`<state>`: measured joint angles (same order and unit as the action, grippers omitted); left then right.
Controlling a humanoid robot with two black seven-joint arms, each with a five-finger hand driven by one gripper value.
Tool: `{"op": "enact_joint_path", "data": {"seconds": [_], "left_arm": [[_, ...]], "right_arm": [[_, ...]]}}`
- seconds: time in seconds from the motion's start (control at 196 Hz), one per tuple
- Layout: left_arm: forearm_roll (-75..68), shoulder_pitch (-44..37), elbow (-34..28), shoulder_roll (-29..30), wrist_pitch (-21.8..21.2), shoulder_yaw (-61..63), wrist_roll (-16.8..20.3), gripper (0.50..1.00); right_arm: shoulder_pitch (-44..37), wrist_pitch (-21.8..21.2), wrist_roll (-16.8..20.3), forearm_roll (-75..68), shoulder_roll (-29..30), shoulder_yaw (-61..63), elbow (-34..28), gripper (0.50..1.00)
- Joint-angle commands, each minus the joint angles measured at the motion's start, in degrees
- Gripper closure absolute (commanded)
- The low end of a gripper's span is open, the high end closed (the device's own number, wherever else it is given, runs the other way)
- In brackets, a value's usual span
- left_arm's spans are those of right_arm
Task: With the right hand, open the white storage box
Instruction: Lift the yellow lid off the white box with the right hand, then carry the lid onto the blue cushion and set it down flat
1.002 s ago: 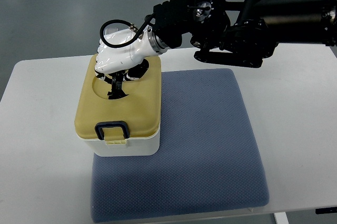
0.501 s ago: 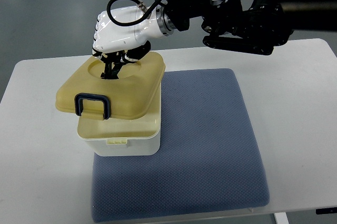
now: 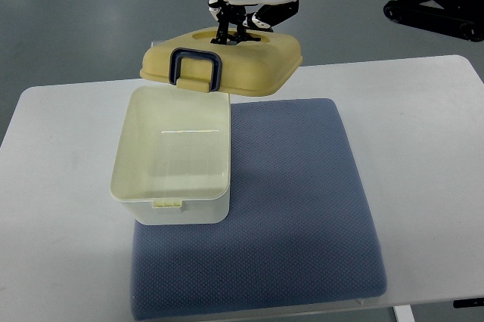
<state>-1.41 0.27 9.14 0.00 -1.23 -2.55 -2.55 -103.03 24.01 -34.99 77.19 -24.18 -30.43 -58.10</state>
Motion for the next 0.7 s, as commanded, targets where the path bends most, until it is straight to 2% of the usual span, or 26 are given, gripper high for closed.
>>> {"op": "enact_joint_path", "data": {"seconds": [0.0, 0.158, 0.358, 0.695], "left_arm": [[0.00, 0.00, 0.00, 0.00, 0.00, 0.00, 0.00, 0.500], [0.00, 0.00, -0.09, 0.00, 0.00, 0.00, 0.00, 0.500], [0.00, 0.00, -0.08, 0.00, 0.00, 0.00, 0.00, 0.500], [0.00, 0.00, 0.00, 0.00, 0.00, 0.00, 0.00, 0.500]], "right_arm": [[3.36, 1.57, -0.01, 1.03, -3.51, 0.02, 0.00, 1.000], [9.69, 6.93, -0.01, 1.74, -6.14, 0.98, 0.27, 1.000], [16.72, 10.88, -0.01, 5.07, -7.82, 3.36, 0.35, 1.000], [23.05, 10.99, -0.01, 7.80, -7.55, 4.50, 0.35, 1.000]]}}
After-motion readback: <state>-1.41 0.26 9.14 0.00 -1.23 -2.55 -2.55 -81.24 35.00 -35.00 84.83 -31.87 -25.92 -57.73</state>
